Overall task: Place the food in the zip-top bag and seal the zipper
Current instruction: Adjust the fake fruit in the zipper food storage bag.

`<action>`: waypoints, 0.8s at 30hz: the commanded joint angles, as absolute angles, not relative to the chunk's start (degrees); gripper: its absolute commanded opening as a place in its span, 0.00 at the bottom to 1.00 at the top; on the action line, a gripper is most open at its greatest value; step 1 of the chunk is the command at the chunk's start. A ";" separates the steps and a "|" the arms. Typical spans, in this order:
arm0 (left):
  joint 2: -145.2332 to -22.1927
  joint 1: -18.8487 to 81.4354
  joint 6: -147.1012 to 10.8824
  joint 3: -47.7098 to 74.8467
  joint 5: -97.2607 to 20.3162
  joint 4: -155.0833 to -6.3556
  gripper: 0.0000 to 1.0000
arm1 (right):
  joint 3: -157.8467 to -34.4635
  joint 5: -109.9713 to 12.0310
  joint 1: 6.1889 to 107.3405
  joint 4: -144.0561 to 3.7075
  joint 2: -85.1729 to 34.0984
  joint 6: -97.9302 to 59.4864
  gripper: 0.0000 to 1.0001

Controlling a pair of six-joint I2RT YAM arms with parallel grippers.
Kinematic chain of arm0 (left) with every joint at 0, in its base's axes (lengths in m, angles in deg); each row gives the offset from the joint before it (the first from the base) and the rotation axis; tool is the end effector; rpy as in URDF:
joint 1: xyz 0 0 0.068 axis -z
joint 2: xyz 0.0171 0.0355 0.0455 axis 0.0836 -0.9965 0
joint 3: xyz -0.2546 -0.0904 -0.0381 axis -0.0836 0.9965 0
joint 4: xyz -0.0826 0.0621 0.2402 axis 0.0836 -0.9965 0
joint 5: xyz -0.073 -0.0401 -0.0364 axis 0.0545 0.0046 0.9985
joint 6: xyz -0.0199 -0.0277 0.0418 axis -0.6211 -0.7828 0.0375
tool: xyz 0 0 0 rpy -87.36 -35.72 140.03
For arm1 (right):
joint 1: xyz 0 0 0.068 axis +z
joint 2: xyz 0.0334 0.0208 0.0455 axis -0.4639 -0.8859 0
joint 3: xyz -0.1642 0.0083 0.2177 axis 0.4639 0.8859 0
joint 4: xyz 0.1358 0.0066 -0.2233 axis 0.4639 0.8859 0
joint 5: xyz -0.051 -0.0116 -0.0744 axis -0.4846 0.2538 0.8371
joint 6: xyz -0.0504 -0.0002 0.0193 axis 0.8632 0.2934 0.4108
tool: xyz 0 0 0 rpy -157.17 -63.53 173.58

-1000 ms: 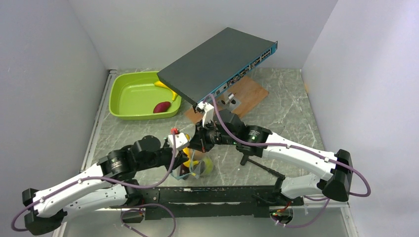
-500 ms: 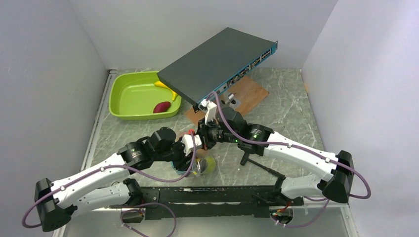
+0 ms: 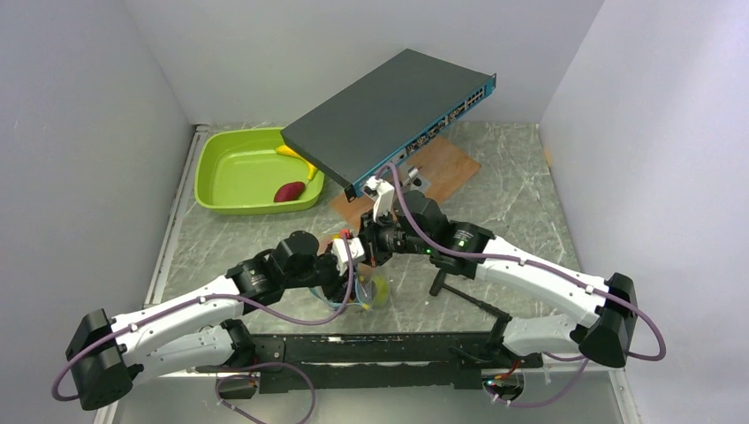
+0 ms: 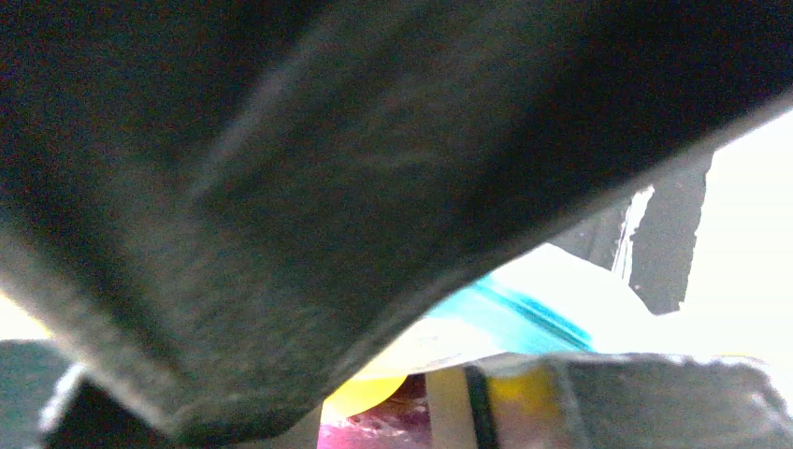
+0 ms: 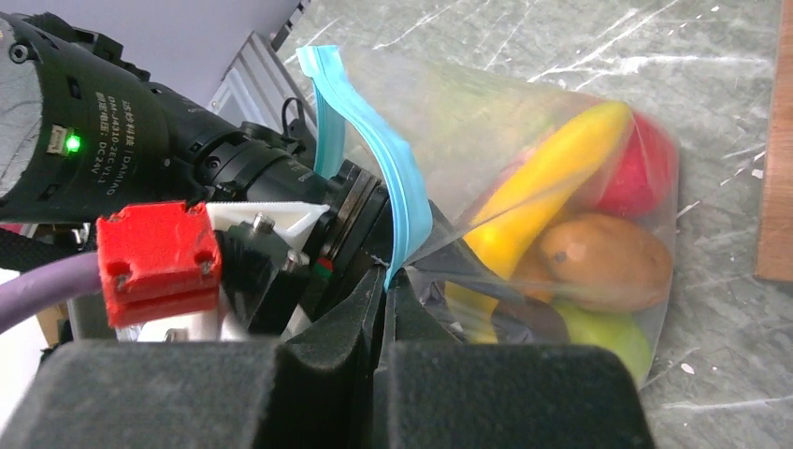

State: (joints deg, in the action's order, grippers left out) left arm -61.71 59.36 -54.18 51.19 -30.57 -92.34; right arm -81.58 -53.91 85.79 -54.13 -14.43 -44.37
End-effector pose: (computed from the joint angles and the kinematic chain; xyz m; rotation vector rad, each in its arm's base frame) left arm 0.1132 -0.1761 0.2516 1.1839 1.8024 -0.8378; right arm 0.1407 0.2411 0.3359 -0.6539 2.1296 1.1647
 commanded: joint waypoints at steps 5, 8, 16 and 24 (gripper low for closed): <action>-56.57 59.90 -56.09 52.38 -36.05 -91.53 0.19 | -80.42 -54.25 84.56 -58.70 -10.32 -45.33 0.00; -52.62 59.95 -58.91 53.26 -36.06 -93.59 0.15 | -79.70 -53.04 83.90 -59.07 -9.71 -45.82 0.00; -51.13 59.90 -65.57 49.94 -30.26 -100.79 0.02 | -80.31 -51.66 82.99 -59.29 -10.10 -46.44 0.00; -63.62 59.86 -60.50 36.08 -12.78 -118.84 0.00 | -82.08 -53.16 82.60 -58.12 -11.95 -42.51 0.00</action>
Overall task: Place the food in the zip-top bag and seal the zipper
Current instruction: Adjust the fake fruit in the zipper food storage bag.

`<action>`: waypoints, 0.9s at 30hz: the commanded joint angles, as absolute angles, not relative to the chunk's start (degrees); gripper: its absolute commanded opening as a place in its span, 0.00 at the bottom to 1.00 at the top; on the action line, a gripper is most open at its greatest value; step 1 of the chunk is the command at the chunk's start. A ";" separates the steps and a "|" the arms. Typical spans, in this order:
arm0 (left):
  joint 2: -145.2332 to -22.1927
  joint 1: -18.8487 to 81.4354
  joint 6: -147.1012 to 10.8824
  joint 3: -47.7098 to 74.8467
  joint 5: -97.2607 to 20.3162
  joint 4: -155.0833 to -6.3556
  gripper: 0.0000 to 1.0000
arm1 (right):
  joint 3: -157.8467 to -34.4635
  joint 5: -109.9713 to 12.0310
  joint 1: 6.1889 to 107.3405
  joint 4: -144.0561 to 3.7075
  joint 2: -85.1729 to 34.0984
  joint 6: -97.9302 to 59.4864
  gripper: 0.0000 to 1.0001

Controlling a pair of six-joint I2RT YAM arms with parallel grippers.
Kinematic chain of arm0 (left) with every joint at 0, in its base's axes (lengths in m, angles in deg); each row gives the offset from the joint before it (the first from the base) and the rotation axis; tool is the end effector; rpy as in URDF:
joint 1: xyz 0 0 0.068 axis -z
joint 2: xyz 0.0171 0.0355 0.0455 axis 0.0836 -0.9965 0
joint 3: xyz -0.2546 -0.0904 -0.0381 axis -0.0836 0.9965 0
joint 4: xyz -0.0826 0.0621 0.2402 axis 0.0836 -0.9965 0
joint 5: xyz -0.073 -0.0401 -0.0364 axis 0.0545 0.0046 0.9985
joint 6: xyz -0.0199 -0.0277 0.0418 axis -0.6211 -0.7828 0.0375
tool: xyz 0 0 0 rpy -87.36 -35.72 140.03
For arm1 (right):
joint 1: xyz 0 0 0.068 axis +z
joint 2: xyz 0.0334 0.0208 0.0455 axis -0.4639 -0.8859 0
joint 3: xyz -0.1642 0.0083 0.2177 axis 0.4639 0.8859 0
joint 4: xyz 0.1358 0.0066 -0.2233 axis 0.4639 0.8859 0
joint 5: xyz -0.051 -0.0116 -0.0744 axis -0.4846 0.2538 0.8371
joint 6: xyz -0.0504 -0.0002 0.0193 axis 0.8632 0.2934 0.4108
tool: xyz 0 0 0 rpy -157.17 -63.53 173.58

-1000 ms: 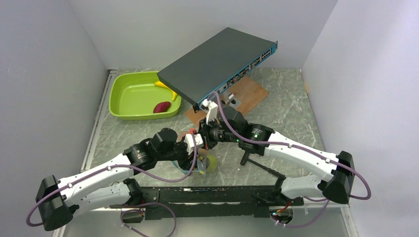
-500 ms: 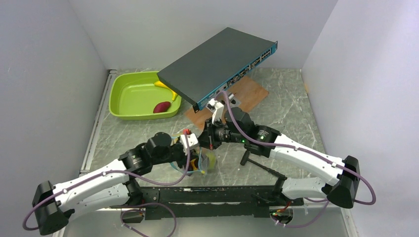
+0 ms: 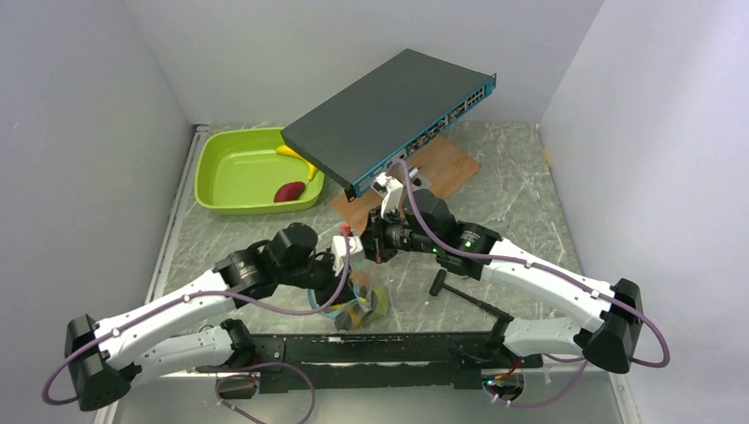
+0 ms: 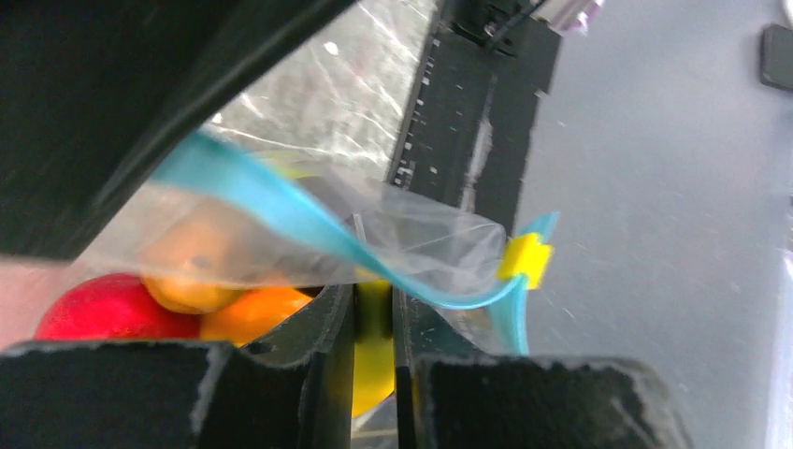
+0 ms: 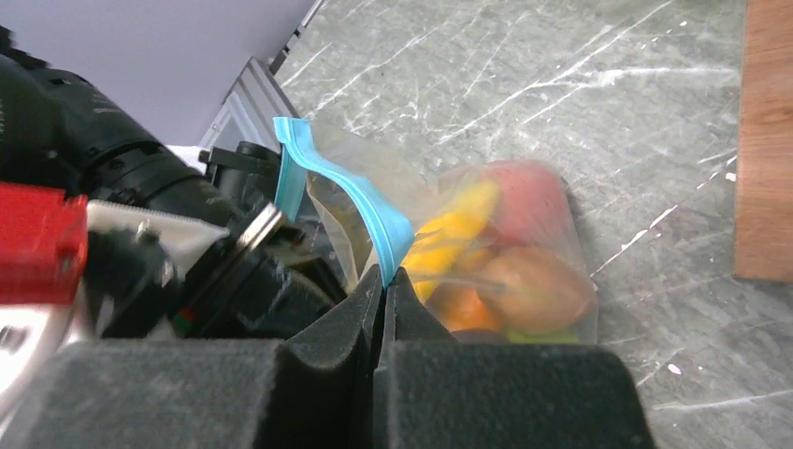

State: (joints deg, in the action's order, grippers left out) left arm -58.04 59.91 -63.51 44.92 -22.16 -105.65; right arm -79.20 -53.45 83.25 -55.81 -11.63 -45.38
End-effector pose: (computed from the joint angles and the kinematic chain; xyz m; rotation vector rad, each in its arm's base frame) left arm 0.0973 -0.1653 0.2803 1.1682 1.9452 -1.0676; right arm 0.1455 0.2259 0.3367 -0.5757 2.1036 1.1625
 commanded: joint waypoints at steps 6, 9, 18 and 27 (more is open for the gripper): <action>-72.91 59.81 -55.65 32.09 -4.77 -126.29 0.08 | -83.04 -54.88 80.81 -57.72 -12.38 -39.47 0.00; -74.36 59.42 -54.76 33.79 -1.12 -123.68 0.17 | -83.26 -54.31 79.63 -57.69 -11.08 -37.75 0.00; -74.50 56.05 -60.74 34.60 -11.24 -120.28 0.49 | -81.11 -57.88 78.55 -59.65 -9.78 -39.63 0.00; -64.79 53.67 -65.80 32.60 -27.76 -122.73 0.74 | -81.52 -57.95 78.59 -58.11 -9.31 -40.09 0.00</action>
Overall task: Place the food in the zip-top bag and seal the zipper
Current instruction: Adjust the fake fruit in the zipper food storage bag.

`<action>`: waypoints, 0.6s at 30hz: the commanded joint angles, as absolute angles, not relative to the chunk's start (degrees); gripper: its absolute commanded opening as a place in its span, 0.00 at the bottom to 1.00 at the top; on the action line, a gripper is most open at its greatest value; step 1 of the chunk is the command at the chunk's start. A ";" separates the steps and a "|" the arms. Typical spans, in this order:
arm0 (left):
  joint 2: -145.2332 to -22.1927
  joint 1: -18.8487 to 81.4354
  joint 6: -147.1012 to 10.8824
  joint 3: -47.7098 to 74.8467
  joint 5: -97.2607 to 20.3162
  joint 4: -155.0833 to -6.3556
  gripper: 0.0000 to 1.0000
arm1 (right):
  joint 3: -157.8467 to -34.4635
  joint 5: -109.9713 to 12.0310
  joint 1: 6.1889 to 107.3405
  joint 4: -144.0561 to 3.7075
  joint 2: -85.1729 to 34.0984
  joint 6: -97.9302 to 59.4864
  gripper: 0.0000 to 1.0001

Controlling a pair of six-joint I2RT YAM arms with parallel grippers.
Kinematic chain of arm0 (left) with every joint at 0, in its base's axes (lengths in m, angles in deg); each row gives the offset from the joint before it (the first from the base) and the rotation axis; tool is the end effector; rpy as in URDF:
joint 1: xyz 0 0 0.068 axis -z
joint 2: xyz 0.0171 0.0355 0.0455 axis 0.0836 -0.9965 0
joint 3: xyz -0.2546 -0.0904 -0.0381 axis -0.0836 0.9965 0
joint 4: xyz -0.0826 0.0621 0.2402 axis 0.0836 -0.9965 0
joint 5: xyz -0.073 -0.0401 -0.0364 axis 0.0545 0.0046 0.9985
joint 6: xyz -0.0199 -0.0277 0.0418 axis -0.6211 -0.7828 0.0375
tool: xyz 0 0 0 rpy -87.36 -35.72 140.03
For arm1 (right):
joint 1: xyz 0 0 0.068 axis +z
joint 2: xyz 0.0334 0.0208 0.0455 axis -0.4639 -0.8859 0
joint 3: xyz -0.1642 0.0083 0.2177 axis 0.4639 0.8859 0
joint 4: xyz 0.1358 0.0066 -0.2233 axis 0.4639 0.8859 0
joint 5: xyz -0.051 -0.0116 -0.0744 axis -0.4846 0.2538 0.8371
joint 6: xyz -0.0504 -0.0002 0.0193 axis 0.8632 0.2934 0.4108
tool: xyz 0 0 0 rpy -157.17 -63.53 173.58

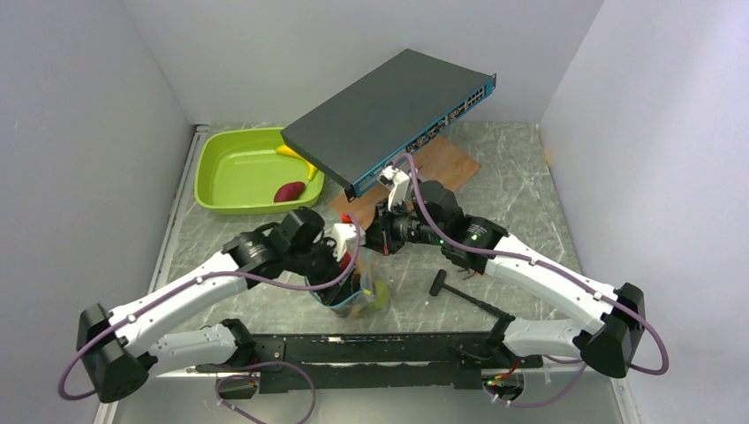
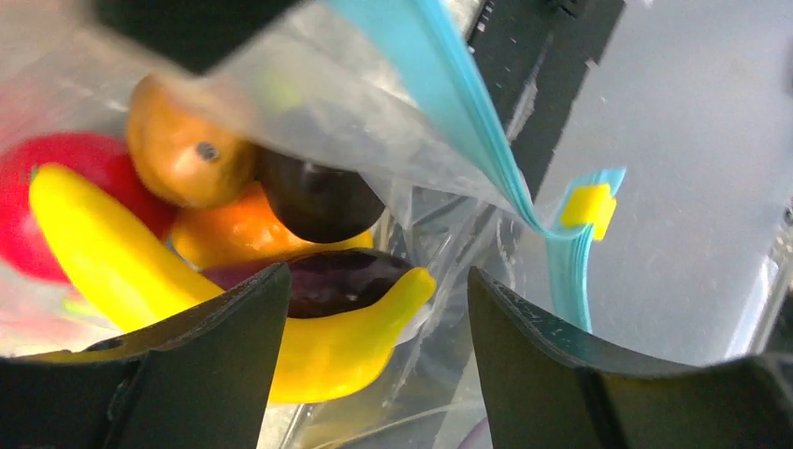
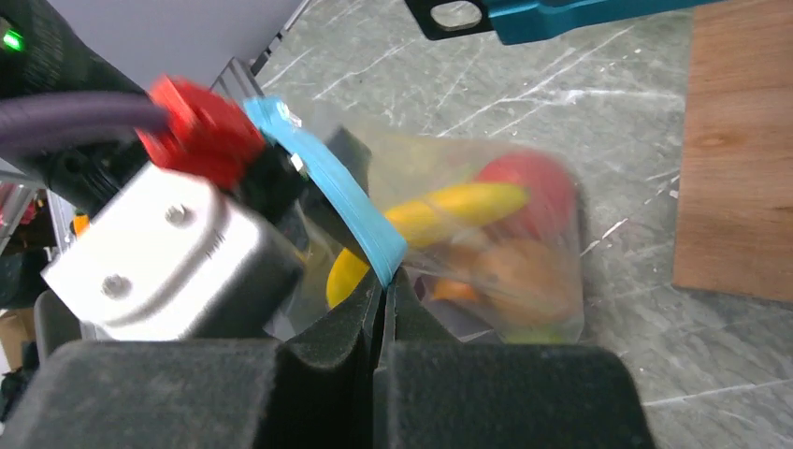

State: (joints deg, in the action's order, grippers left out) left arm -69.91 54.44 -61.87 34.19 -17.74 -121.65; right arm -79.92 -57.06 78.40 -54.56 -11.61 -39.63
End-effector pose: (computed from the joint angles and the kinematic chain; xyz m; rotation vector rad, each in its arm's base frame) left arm 0.1263 -0.1752 0.2828 1.1873 2.2623 -1.0234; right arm 0.1616 0.2131 0.3392 -0.6288 2.0695 1.1124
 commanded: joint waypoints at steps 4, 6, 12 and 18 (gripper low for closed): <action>-55.84 53.66 -68.00 34.43 -32.89 -118.22 0.74 | -82.46 -58.46 78.67 -57.05 -9.86 -40.25 0.00; -51.66 53.81 -68.18 36.63 -29.59 -113.04 0.71 | -83.17 -58.64 78.66 -56.52 -10.13 -40.33 0.00; -45.22 53.83 -67.71 39.37 -25.94 -105.20 0.73 | -85.18 -59.16 78.66 -55.26 -12.01 -40.83 0.00; -48.80 53.86 -68.83 34.57 -33.13 -111.16 0.76 | -85.73 -61.01 78.62 -55.80 -13.65 -41.84 0.00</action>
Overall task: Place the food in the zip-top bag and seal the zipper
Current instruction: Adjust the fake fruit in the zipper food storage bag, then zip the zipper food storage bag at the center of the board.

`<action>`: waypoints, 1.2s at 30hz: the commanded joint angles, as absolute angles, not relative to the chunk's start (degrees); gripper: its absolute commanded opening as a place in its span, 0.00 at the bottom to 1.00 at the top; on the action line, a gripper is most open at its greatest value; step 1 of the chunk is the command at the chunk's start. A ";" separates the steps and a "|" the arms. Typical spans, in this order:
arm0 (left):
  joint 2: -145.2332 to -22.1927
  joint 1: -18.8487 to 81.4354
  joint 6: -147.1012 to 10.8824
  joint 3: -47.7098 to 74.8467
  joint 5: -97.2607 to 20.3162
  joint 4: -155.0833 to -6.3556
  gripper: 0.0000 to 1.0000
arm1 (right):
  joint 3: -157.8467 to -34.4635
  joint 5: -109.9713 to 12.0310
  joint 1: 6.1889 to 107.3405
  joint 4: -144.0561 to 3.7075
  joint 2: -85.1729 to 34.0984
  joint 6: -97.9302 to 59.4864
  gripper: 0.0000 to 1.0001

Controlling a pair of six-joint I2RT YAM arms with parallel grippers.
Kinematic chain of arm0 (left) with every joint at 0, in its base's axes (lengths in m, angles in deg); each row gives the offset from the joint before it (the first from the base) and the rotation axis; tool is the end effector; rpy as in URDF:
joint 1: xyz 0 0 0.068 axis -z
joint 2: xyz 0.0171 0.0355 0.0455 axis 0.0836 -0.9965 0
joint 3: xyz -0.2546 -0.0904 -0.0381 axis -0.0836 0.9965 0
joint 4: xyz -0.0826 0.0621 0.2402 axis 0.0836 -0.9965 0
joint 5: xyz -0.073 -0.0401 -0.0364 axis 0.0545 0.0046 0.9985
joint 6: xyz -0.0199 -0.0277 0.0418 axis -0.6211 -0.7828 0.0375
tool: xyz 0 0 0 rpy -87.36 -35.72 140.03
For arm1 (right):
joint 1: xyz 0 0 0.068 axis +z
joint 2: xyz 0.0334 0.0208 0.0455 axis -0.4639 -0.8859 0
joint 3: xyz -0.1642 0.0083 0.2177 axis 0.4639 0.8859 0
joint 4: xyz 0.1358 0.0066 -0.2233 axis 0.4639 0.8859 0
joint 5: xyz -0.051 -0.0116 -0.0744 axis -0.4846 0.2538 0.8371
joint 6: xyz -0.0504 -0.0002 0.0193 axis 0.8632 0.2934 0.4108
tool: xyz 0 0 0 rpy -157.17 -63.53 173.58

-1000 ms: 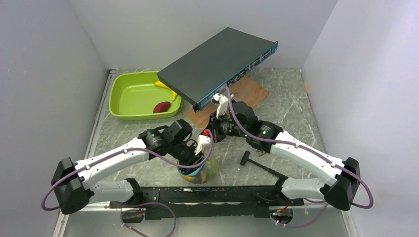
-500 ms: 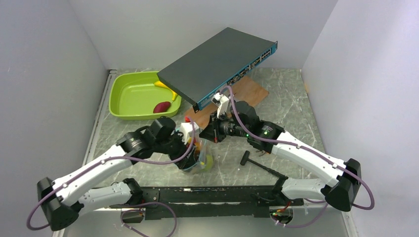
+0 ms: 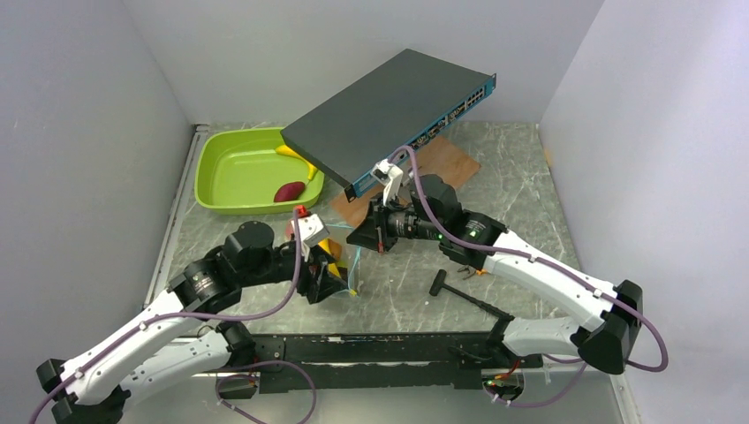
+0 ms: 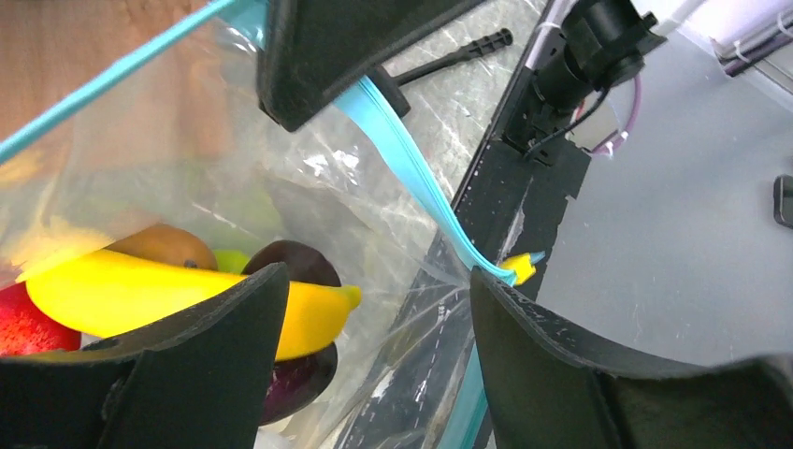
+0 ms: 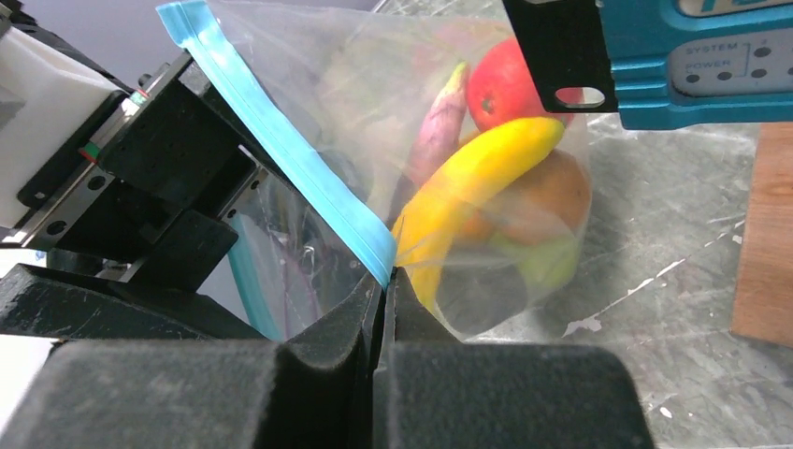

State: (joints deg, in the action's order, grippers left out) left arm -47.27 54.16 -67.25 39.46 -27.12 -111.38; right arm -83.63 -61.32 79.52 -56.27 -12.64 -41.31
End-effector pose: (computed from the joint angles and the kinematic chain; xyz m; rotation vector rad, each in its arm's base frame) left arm 0.0889 -0.1219 0.3313 0.9056 1.8512 -1.0071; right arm 0.1586 0.2219 0.3607 -0.6722 1.9998 1.2387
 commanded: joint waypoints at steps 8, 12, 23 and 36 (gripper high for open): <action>-51.09 53.90 -85.33 37.24 -35.85 -105.13 0.76 | -86.18 -62.71 79.57 -56.28 -15.93 -42.16 0.00; -46.60 53.84 -87.95 40.32 -37.37 -99.25 0.88 | -86.36 -62.55 80.77 -56.05 -16.61 -42.03 0.00; -47.77 53.85 -90.85 38.21 -45.20 -99.12 0.89 | -88.00 -62.70 83.93 -58.72 -18.10 -44.58 0.00; -43.64 53.85 -98.28 42.00 -35.18 -90.52 0.86 | -87.65 -55.28 84.92 -58.35 -18.84 -45.82 0.00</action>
